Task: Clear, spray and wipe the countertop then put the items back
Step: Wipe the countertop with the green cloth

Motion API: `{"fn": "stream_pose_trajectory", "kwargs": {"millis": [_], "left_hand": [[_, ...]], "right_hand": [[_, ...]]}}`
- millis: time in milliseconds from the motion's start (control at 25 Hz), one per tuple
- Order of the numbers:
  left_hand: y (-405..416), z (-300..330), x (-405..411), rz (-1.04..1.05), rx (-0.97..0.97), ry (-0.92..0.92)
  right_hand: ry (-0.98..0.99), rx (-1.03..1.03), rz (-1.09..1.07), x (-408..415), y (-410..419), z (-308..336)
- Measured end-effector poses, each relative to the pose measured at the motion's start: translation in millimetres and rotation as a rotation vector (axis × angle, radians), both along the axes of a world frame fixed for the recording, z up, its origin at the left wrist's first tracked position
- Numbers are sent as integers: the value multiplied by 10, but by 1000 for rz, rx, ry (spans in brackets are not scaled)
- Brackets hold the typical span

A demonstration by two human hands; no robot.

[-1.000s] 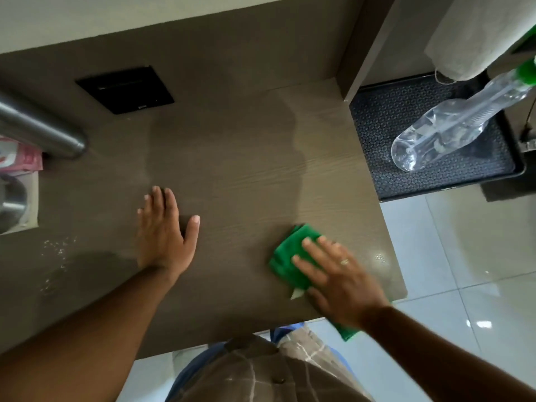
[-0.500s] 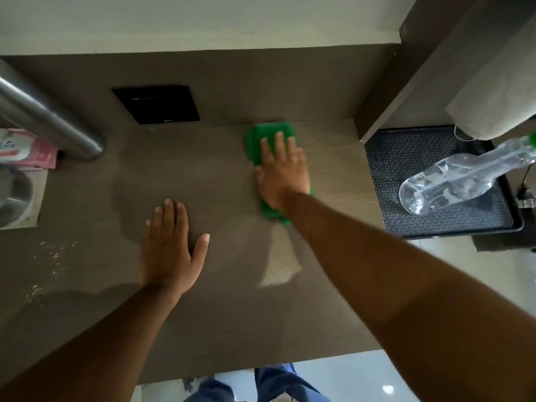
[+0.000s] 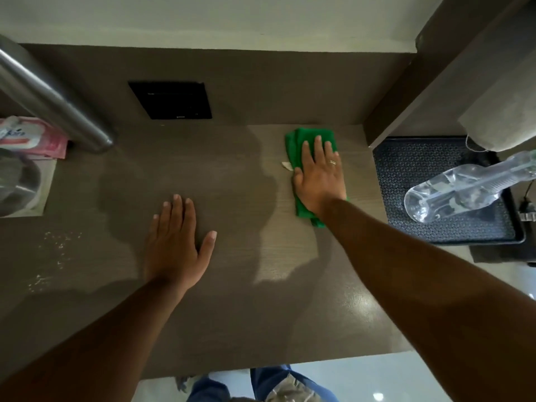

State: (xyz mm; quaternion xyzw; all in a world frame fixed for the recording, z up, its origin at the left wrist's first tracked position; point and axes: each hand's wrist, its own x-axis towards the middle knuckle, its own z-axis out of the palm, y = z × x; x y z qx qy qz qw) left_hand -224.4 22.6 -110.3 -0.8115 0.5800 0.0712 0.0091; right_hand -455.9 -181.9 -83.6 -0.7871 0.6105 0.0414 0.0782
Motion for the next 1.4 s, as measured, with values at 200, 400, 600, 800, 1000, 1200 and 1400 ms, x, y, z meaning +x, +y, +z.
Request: {"fn": "stream_pose_trajectory", "kwargs": {"millis": [200,400,600,800,1000,1200,1400], "left_hand": [[8,29,-30,4,-41,39],[28,25,-12,-10,-41,37],[2,50,-41,-14,-22,34],[29,23,-13,-11,-10,60],[127,184,167,-65,-7,278],[1355,319,1426,184,-148,212],[2182,232,2486,159,-119,98]], "right_hand": [[56,52,628,75,1182,-82],[-9,-8,-8,-1011,787,55],[-46,-19,-47,-49,1746,-57],[-46,27,307,-606,2378,-25],[-39,-20,-425,-1019,2116,58],[-79,34,-147,272,1911,-2],[-100,23,-127,1783,912,-42]]}}
